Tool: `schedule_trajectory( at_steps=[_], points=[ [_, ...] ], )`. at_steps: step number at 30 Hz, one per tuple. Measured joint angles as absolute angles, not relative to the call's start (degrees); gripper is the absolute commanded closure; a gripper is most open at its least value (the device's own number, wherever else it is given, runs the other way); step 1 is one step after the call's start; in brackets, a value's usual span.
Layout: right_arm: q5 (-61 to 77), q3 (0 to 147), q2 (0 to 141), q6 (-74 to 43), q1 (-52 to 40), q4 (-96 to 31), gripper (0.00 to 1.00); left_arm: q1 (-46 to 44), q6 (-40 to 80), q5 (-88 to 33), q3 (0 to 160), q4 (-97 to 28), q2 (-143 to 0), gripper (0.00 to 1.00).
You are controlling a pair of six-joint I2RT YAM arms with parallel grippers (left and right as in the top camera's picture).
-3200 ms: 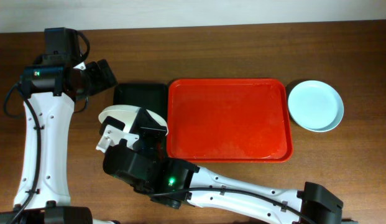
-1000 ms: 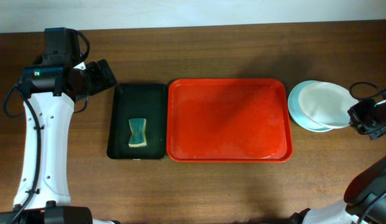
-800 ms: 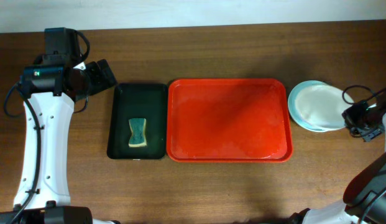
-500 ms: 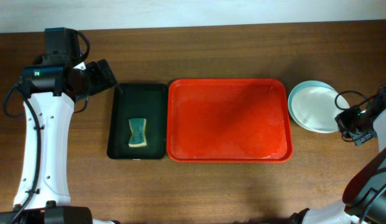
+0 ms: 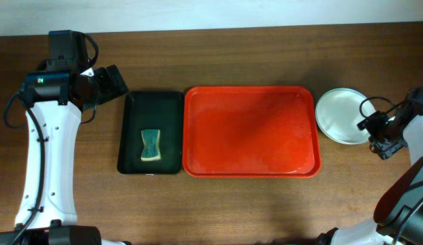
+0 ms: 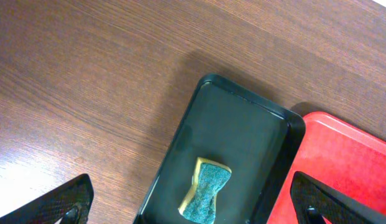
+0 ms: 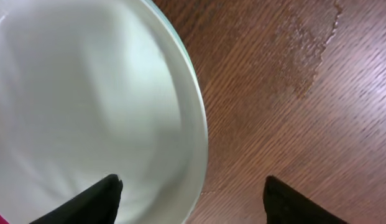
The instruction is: Clean dirty plates on tray and stack at the side
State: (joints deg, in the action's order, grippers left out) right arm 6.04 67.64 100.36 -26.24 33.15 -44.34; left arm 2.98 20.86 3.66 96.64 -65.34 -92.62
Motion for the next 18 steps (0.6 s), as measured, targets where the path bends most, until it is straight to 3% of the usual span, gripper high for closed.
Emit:
schedule_trajectory(
  at_steps=[6,12,18],
  points=[
    [6.7,67.6,100.4,-22.2,28.9,-44.8,0.29,3.0,20.9,3.7,96.6,-65.3,-92.6,0.01],
    [4.4,68.0,100.4,-19.1,18.7,-46.5,0.32,3.0,20.9,3.7,96.6,-65.3,-92.6,0.01],
    [2.4,69.4,100.4,-18.1,13.3,-48.0,0.28,3.0,20.9,3.7,96.6,-65.3,-92.6,0.01]
  ],
)
